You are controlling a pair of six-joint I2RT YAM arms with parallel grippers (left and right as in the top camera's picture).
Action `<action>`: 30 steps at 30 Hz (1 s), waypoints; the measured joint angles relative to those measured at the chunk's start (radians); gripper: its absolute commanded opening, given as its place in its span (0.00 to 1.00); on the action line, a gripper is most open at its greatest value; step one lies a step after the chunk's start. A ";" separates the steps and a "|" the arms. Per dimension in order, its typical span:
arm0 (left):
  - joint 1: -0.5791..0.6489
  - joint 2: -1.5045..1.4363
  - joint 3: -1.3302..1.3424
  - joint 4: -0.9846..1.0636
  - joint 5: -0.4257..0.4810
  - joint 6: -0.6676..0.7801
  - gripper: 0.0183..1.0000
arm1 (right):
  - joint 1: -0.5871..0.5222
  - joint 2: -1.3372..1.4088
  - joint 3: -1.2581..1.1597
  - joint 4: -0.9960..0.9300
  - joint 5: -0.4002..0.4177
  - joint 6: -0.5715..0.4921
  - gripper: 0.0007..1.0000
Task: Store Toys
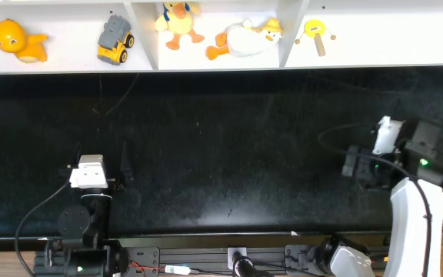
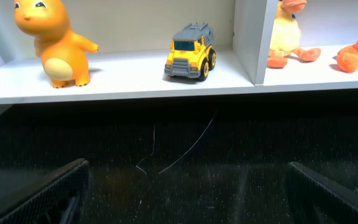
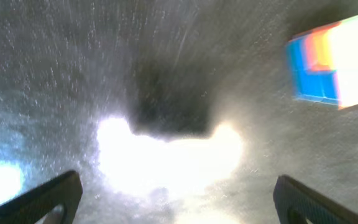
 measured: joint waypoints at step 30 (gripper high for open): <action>0.000 0.000 0.000 0.000 0.000 0.000 1.00 | -0.520 0.349 0.074 0.346 -0.241 -0.620 1.00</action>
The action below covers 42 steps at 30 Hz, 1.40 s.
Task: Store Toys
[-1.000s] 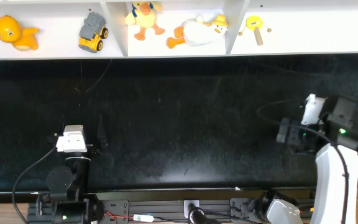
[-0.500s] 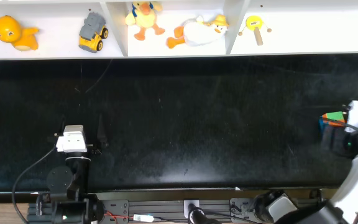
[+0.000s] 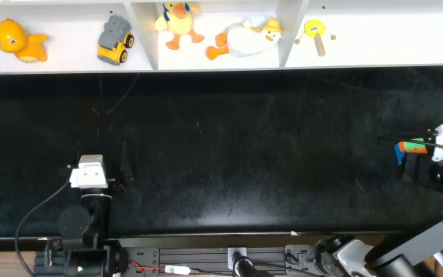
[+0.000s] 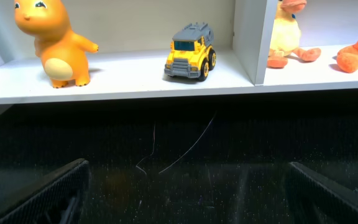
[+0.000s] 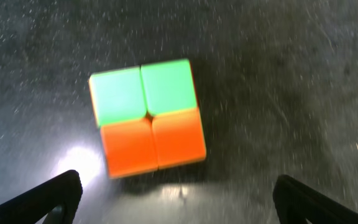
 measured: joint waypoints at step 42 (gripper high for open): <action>0.000 0.000 0.000 0.000 0.000 0.000 1.00 | 0.192 0.089 0.087 0.111 0.000 0.323 0.45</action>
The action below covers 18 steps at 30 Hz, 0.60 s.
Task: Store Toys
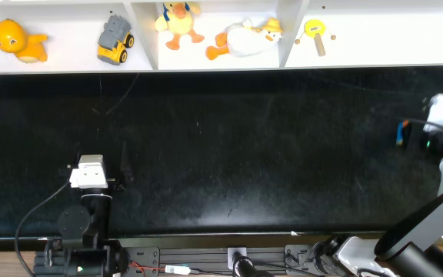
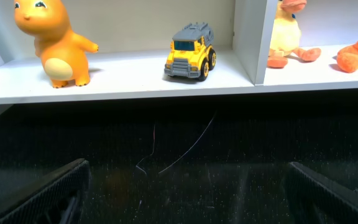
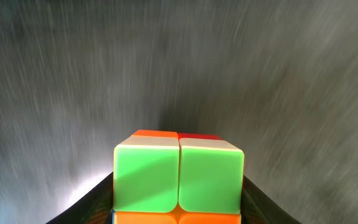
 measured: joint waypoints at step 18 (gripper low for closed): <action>0.000 0.000 0.000 0.000 0.000 0.000 1.00 | 0.247 0.182 0.386 0.048 -0.006 0.308 0.44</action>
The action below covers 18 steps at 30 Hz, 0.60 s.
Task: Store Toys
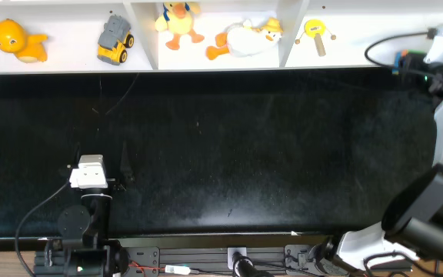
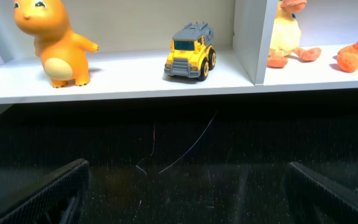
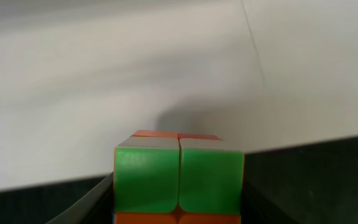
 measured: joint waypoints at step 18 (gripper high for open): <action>0.000 0.000 0.000 0.000 0.000 0.000 1.00 | 0.102 0.210 0.265 -0.069 0.003 0.062 1.00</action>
